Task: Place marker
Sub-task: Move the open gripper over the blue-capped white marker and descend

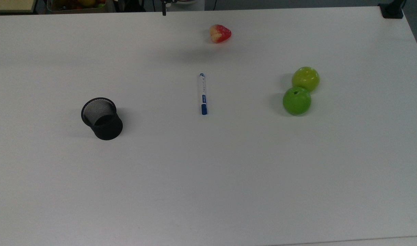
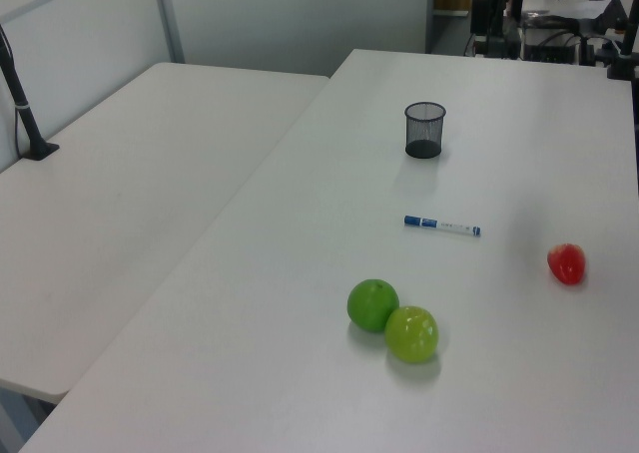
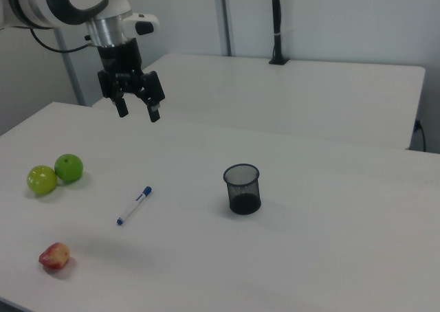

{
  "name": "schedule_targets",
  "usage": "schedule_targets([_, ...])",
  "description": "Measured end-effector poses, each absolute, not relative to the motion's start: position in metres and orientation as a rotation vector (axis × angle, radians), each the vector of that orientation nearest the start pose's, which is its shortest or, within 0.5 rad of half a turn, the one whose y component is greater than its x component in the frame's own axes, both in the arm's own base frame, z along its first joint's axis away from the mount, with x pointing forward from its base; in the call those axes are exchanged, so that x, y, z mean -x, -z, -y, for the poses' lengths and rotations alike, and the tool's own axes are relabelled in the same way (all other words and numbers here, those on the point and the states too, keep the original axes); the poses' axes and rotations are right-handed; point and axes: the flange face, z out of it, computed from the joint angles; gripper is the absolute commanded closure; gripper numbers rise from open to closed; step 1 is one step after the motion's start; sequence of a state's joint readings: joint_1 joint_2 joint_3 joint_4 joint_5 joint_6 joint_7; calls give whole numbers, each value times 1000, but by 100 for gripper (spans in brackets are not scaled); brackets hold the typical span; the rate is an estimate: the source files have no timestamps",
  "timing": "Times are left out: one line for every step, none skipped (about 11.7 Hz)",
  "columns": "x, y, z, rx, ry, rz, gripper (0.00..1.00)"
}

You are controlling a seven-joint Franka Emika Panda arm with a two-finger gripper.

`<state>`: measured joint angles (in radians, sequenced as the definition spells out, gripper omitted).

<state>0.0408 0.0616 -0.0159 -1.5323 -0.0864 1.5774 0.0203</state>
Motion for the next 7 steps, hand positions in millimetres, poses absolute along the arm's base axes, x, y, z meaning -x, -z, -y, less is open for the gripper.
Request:
schedule_targets([-574, -608, -5, 3229, -25, 10, 0])
schedule_targets([-574, -608, -5, 3229, -24, 10, 0])
schedule_targets([-574, -608, -5, 3229, -24, 10, 0])
schedule_targets([-574, -608, -5, 3229, -24, 10, 0])
schedule_targets([-574, -608, -5, 3229, -24, 10, 0])
schedule_targets([-575, -608, -5, 3229, -21, 10, 0])
schedule_targets([-575, -609, -6, 3229, -8, 11, 0])
